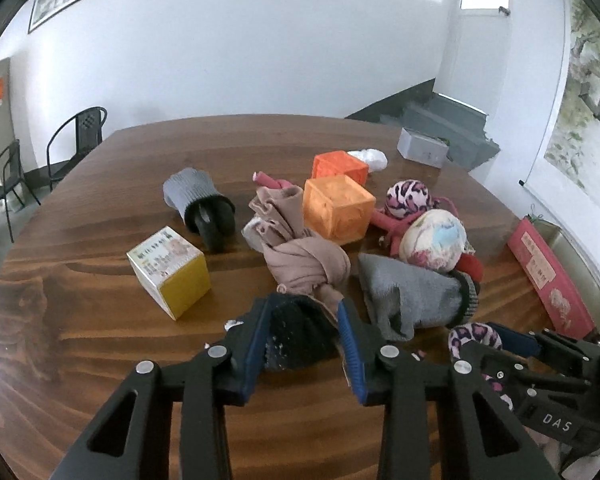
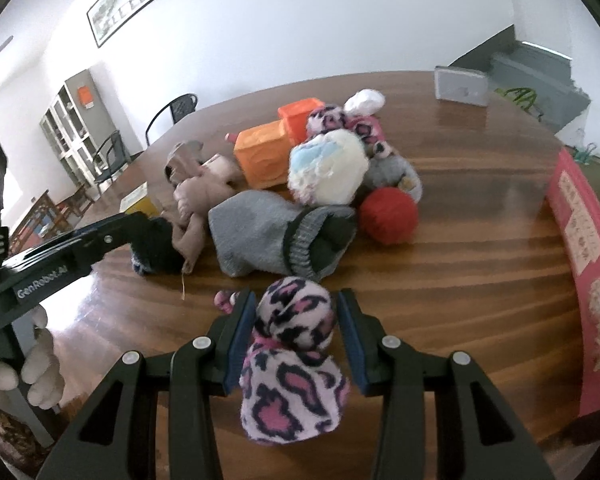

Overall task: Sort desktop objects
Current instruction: 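Grasp the leopard-print plush with the right gripper while the left gripper grasps the black knit hat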

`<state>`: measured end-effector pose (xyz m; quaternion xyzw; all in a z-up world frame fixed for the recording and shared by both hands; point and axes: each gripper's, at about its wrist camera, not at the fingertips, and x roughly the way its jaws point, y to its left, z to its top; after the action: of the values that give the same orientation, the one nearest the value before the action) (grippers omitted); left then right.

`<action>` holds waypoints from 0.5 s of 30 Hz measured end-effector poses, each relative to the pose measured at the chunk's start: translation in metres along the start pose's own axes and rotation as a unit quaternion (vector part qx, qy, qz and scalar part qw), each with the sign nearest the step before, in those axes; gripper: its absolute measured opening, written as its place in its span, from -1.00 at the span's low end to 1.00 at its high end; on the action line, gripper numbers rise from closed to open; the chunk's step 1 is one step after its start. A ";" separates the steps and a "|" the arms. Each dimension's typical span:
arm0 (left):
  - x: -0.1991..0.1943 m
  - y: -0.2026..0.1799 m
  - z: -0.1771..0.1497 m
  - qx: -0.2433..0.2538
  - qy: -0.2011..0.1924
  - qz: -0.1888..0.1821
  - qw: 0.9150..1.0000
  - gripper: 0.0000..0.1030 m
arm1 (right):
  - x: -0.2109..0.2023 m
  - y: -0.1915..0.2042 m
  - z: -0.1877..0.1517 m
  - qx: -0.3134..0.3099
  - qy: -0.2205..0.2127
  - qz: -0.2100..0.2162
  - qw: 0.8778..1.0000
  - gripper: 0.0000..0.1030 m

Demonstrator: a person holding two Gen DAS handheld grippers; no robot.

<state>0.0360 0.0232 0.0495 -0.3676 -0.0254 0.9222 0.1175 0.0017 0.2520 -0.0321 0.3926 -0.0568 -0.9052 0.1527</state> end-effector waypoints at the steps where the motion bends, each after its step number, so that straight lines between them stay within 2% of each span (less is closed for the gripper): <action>1: 0.003 0.000 -0.001 0.000 0.004 0.003 1.000 -0.13 | 0.000 0.001 0.000 -0.002 0.002 0.002 1.000 -0.11; 2: 0.005 0.000 -0.002 0.000 0.009 0.006 1.000 -0.03 | 0.000 0.002 -0.001 -0.004 0.005 0.006 1.000 -0.11; 3: 0.008 0.001 -0.002 0.000 0.013 0.008 1.000 0.14 | 0.000 0.003 -0.001 -0.005 0.006 0.008 1.000 -0.11; 4: 0.011 0.001 -0.003 0.000 0.018 0.011 1.000 0.19 | 0.000 0.004 -0.001 -0.007 0.007 0.007 1.000 -0.11; 11: 0.030 0.005 -0.008 -0.005 0.051 0.027 0.998 0.19 | 0.007 0.004 -0.002 -0.009 0.027 0.011 1.000 -0.11; 15: 0.033 0.008 -0.007 -0.008 0.053 0.033 0.998 0.19 | 0.009 0.010 -0.005 -0.024 0.028 0.006 0.999 -0.11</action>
<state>0.0160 0.0232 0.0207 -0.4174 -0.0145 0.9046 0.0857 0.0017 0.2402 -0.0393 0.4139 -0.0328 -0.8939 0.1690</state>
